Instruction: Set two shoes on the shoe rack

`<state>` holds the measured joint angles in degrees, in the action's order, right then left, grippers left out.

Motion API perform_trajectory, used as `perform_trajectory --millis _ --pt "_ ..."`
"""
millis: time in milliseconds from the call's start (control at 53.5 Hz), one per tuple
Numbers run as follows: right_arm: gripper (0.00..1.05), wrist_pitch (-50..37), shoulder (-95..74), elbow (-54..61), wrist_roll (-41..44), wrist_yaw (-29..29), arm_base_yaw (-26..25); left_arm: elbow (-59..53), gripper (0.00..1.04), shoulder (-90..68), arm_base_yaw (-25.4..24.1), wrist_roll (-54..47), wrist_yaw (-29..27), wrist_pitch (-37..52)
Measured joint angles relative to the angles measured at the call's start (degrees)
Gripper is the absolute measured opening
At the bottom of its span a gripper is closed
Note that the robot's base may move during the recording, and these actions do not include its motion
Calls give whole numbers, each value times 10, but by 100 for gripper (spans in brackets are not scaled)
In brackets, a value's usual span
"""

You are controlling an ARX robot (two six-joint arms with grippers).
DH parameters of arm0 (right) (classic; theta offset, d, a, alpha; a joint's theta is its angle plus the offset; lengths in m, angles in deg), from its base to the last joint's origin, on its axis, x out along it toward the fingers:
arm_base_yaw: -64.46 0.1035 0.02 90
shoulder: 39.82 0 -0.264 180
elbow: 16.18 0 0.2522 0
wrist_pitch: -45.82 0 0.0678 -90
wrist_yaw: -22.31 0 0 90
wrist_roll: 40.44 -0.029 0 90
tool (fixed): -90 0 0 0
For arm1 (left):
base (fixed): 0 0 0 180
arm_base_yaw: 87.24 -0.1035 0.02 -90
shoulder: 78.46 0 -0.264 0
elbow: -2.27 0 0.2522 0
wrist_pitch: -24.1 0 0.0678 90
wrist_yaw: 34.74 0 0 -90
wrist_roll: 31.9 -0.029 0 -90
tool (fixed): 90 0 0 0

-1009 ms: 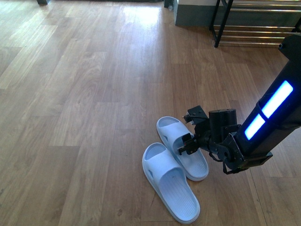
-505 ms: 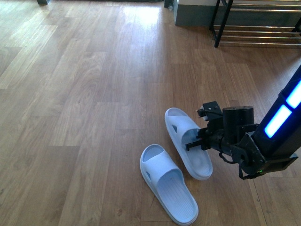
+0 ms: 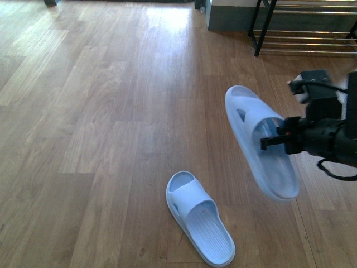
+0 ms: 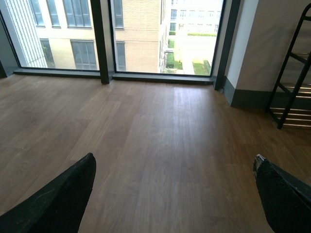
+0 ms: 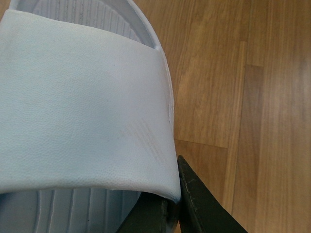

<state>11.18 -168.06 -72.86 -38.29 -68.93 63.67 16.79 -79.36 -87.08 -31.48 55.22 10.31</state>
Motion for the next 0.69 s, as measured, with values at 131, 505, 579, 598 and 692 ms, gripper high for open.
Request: perform_trajectory --millis 131,505,579,598,692 --pt "1 36 130 82 -1 -13 -12 0 95 0 0 0 0 0" --pt "1 196 549 274 -39 -62 -61 0 95 0 0 0 0 0" --pt "1 226 623 302 -46 -64 -70 0 95 0 0 0 0 0" --pt "1 239 652 312 -50 -64 -74 0 95 0 0 0 0 0" --pt "1 249 703 325 -56 -65 -78 0 95 0 0 0 0 0"
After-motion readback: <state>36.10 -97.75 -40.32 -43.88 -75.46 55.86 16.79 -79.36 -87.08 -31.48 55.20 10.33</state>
